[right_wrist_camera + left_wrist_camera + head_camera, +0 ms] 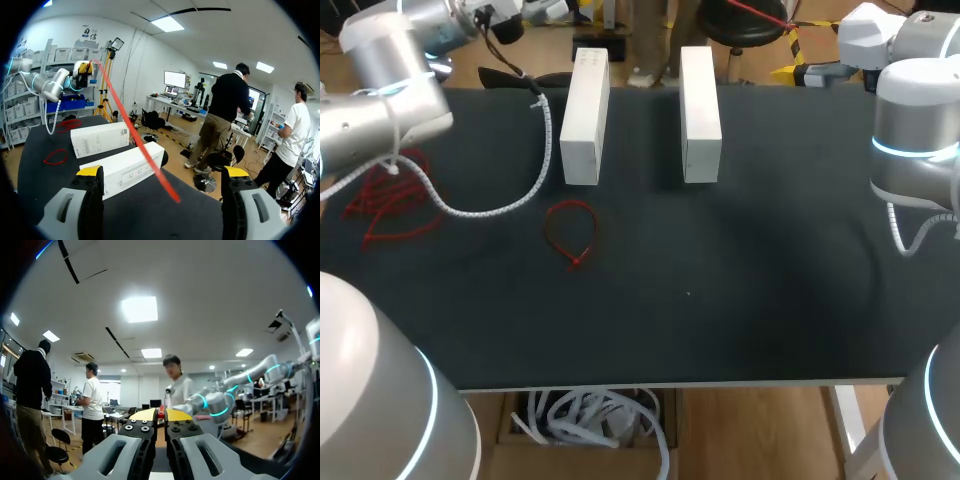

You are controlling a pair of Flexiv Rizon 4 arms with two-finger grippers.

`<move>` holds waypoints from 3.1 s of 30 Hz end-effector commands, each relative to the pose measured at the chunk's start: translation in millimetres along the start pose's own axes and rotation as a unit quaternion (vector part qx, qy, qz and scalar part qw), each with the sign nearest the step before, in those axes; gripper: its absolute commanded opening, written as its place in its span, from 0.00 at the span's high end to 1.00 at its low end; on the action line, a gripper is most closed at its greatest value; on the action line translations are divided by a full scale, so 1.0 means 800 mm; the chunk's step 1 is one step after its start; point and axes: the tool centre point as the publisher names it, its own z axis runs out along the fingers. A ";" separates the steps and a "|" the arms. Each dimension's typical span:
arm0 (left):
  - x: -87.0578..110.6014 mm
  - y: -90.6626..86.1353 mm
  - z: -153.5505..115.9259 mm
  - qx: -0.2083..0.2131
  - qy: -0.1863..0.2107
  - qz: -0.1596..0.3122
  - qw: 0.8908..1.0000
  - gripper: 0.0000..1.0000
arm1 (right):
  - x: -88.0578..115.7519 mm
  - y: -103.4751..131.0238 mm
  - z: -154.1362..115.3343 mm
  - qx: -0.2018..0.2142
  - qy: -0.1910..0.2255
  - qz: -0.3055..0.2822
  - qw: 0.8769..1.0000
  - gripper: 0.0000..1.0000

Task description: Grab the tape and strap the tape.

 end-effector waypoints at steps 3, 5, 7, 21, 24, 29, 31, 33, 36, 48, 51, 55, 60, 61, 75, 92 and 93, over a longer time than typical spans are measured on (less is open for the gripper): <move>-0.012 0.006 0.012 0.000 0.071 0.006 0.997 1.00 | 0.000 0.000 -0.001 0.000 0.000 0.000 1.000 0.00; -0.012 0.009 0.014 0.004 0.073 0.007 0.997 1.00 | 0.000 0.000 -0.001 0.000 0.000 0.000 1.000 0.00; -0.011 0.012 0.017 -0.001 0.083 0.009 0.997 1.00 | 0.000 0.000 -0.001 0.000 0.000 0.000 1.000 0.00; -0.009 0.022 0.035 0.000 0.087 0.006 0.996 1.00 | 0.000 0.000 -0.001 0.000 0.000 0.000 1.000 0.00; -0.008 0.022 0.037 0.000 0.086 0.006 0.996 1.00 | 0.000 0.000 -0.001 0.000 0.000 0.000 1.000 0.00; -0.011 0.023 0.036 0.000 0.064 0.000 0.998 1.00 | 0.000 0.000 -0.001 0.000 0.000 0.000 1.000 0.00; -0.011 0.023 0.037 -0.001 0.063 0.000 0.998 1.00 | 0.000 0.000 -0.001 0.000 0.000 0.000 1.000 0.00; -0.010 0.023 0.039 -0.002 0.063 0.000 0.998 1.00 | 0.000 0.000 -0.001 0.000 0.000 0.000 1.000 0.00; -0.010 0.023 0.040 -0.003 0.062 -0.001 0.998 1.00 | 0.000 0.000 -0.001 0.000 0.000 0.000 1.000 0.00; -0.012 0.023 0.039 0.002 0.042 -0.015 0.999 1.00 | 0.000 0.000 -0.001 0.000 0.000 0.000 1.000 0.00; -0.012 0.023 0.039 0.002 0.043 -0.016 0.999 1.00 | 0.000 0.000 -0.001 0.000 0.000 0.000 1.000 0.00; -0.013 0.024 0.039 0.002 0.042 -0.016 0.999 1.00 | 0.000 0.000 -0.001 0.000 0.000 0.000 1.000 0.00; -0.014 0.024 0.039 -0.002 0.038 -0.019 0.999 1.00 | 0.000 0.000 -0.001 0.000 0.000 0.000 1.000 0.00; -0.014 0.024 0.039 -0.002 0.038 -0.019 0.999 1.00 | 0.000 0.000 -0.001 0.000 0.000 0.000 1.000 0.00; -0.015 0.021 0.038 -0.014 0.035 -0.012 0.999 1.00 | 0.000 0.000 -0.001 0.000 0.000 0.000 1.000 0.00; -0.015 0.021 0.038 -0.014 0.035 -0.012 0.999 1.00 | -0.019 0.004 -0.014 0.018 -0.055 0.298 0.953 0.00; -0.015 0.021 0.038 -0.014 0.035 -0.012 0.999 1.00 | -0.020 0.003 -0.015 0.025 -0.064 0.330 0.941 0.00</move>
